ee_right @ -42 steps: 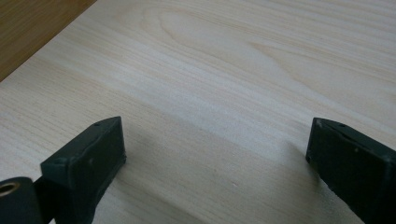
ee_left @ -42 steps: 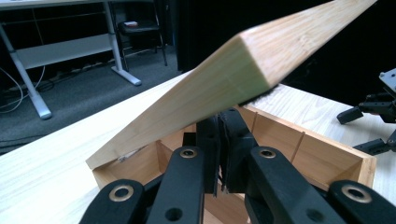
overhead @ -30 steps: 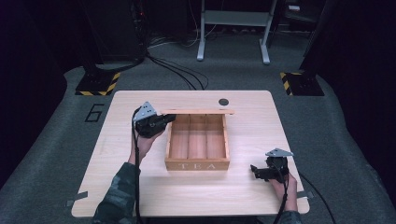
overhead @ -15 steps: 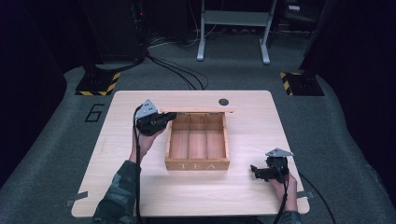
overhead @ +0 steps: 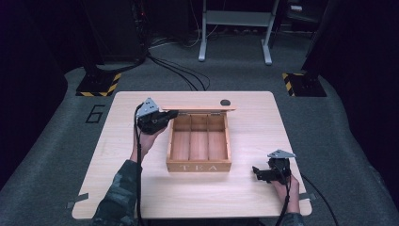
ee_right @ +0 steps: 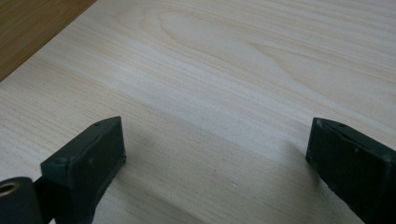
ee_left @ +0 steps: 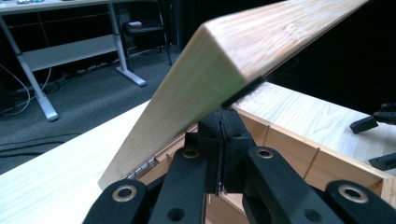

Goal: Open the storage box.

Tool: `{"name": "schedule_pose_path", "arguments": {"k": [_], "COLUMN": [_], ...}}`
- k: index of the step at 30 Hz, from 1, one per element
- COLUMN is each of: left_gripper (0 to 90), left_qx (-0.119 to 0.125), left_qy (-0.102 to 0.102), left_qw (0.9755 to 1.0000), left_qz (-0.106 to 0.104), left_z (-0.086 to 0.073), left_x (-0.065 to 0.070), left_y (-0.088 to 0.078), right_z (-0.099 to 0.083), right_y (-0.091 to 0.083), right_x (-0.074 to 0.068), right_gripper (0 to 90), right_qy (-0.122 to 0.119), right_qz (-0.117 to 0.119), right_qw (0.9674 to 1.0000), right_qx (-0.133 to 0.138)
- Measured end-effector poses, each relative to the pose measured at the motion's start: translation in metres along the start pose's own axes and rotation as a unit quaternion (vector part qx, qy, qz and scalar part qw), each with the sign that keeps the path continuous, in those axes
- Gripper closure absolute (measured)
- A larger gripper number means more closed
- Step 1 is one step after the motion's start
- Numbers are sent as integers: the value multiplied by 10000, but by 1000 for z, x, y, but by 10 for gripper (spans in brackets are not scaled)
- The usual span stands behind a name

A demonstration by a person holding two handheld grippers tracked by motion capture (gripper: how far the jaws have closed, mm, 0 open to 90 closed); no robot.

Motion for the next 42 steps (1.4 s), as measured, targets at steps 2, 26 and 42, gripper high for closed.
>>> {"name": "schedule_pose_path", "arguments": {"k": [2, 26, 42], "left_gripper": [885, 888, 890], "left_qx": [9, -25, -51], "left_qy": [14, 60, 100], "left_qw": [10000, 10000, 9999], "left_qz": [20, 60, 87], "left_z": [1, 0, 0], "left_x": [0, 0, -1], "left_y": [0, 3, 3], "right_z": [0, 0, 0], "right_y": [0, 0, 0], "right_x": [0, 0, 0], "right_gripper": [41, 41, 41], "right_qy": [-12, -8, -13], "right_qz": [-1, -4, 1], "right_qw": [10000, 10000, 10000], "right_qx": [13, 16, 9]}}
Point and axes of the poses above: each handheld gripper's, and its own axes: y roughly forward along the jaws, z roughly out of its top, x roughly to its right, the point moved 8 cm from there along y, roughly forward along the jaws, and after that the axes turned 7 degrees about z, right-handed, at the moved point
